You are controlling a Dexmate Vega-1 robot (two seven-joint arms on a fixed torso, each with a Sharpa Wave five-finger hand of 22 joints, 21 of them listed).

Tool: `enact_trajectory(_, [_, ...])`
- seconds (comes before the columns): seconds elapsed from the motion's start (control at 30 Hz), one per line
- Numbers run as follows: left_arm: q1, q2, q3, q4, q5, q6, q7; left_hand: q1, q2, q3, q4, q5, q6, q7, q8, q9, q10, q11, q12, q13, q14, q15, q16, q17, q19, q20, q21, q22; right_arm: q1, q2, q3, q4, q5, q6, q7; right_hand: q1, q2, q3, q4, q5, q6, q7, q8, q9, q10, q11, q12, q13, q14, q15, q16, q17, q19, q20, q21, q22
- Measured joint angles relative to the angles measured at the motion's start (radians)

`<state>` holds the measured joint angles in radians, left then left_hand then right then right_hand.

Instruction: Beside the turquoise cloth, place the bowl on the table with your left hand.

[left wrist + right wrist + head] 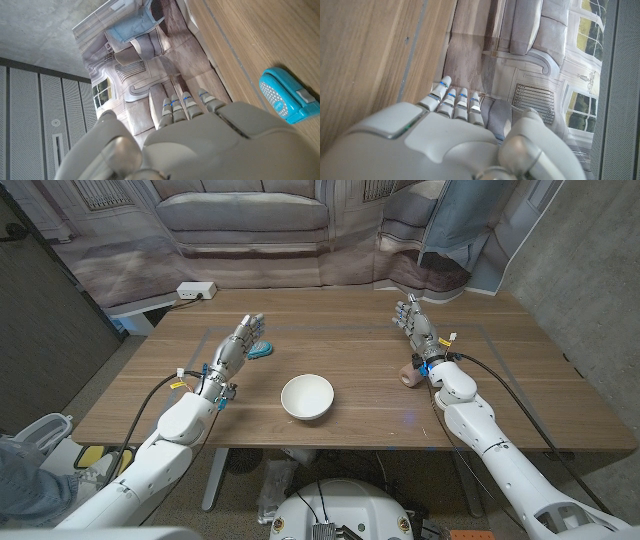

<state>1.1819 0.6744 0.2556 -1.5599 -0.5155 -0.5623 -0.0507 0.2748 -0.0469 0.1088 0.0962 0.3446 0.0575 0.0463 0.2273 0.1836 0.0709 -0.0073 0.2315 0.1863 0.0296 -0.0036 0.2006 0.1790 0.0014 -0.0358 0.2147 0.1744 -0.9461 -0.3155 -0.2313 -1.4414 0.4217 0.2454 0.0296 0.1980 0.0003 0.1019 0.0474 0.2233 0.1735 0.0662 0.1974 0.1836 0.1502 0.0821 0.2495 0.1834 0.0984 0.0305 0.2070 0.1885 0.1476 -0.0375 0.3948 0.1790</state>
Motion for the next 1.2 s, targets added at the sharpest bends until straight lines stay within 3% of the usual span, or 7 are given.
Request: enact_trajectory(1.2, [0.098, -0.008, -0.017, -0.046, 0.097, -0.100, 0.044, 0.027, 0.009, 0.000, -0.008, 0.007, 0.011, 0.000, 0.000, 0.000, 0.011, 0.004, 0.000, 0.000, 0.012, -0.002, 0.000, 0.000, 0.005, 0.006, 0.000, 0.000, -0.029, -0.015, -0.007, -0.053, -0.009, -0.014, -0.037, 0.000, 0.000, -0.005, -0.003, 0.008, 0.004, 0.004, 0.000, 0.000, 0.018, 0.008, -0.006, 0.000, 0.005, 0.006, 0.000, 0.000, 0.000, 0.000, -0.008, 0.005])
